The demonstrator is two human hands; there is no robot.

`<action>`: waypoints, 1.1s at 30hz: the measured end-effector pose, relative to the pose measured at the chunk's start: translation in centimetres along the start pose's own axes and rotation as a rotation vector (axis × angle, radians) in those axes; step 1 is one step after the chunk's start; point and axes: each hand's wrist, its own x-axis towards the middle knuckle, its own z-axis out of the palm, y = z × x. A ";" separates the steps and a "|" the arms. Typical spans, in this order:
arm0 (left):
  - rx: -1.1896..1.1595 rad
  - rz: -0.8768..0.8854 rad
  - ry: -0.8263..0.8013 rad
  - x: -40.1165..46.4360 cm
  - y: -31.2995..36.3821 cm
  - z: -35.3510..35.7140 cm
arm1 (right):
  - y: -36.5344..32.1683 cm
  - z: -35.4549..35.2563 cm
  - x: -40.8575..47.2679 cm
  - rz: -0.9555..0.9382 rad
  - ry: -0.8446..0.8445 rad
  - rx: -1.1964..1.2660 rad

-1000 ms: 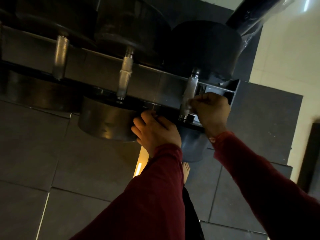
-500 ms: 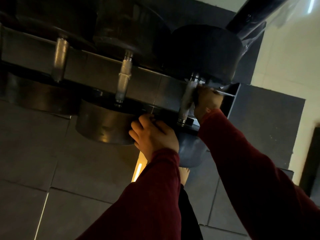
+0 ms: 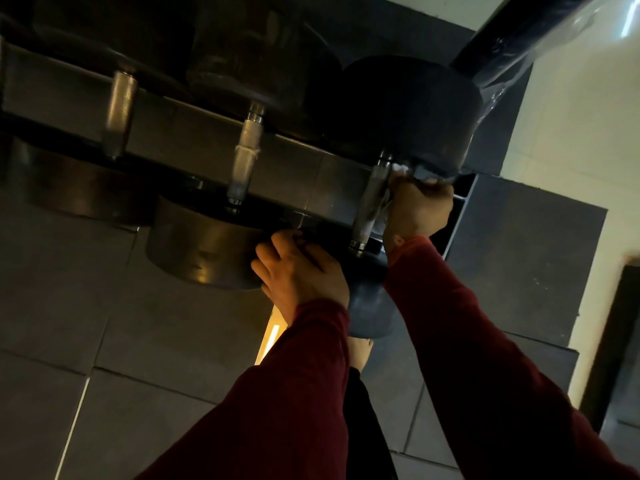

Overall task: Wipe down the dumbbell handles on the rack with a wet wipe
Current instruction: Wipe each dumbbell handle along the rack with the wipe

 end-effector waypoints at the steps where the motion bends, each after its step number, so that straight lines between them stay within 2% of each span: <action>1: -0.001 0.002 0.005 0.0 0.0 0.0 | -0.1 0.0 -0.4 -0.051 0.010 -0.048; 6: -0.001 0.003 0.016 -0.1 0.1 -0.1 | 0.0 -0.4 -1.4 -0.346 0.040 -0.280; 11: -0.002 -0.012 0.015 0.0 0.1 0.0 | 1.1 -1.4 -1.1 -0.616 -0.069 -0.287; 15: 0.001 -0.015 0.017 0.0 0.1 0.1 | 1.6 -1.9 -0.6 -0.952 -0.176 -0.514; 19: -0.017 -0.007 0.039 0.0 0.1 0.2 | 1.6 -2.5 -0.4 -1.099 -0.286 -0.688; 22: -0.019 0.008 0.058 -0.1 0.1 0.2 | 1.2 -2.2 -0.6 -1.149 -0.394 -0.790; 26: -0.014 0.005 0.053 -0.1 0.1 0.1 | 1.2 -1.5 -0.9 -1.116 -0.360 -0.890; 28: -0.012 0.006 0.052 0.0 0.1 0.2 | 0.9 -1.6 -0.9 -1.169 -0.412 -0.918; 30: -0.011 0.006 0.049 0.0 0.1 0.2 | 0.9 -2.1 -0.4 -1.183 -0.414 -0.746; 31: -0.011 0.006 0.047 0.0 0.1 0.2 | 1.0 -2.3 -0.3 -1.112 -0.379 -0.628; 33: -0.015 0.005 0.045 0.0 0.1 0.1 | 1.2 -2.8 -0.4 -0.831 -0.322 -0.429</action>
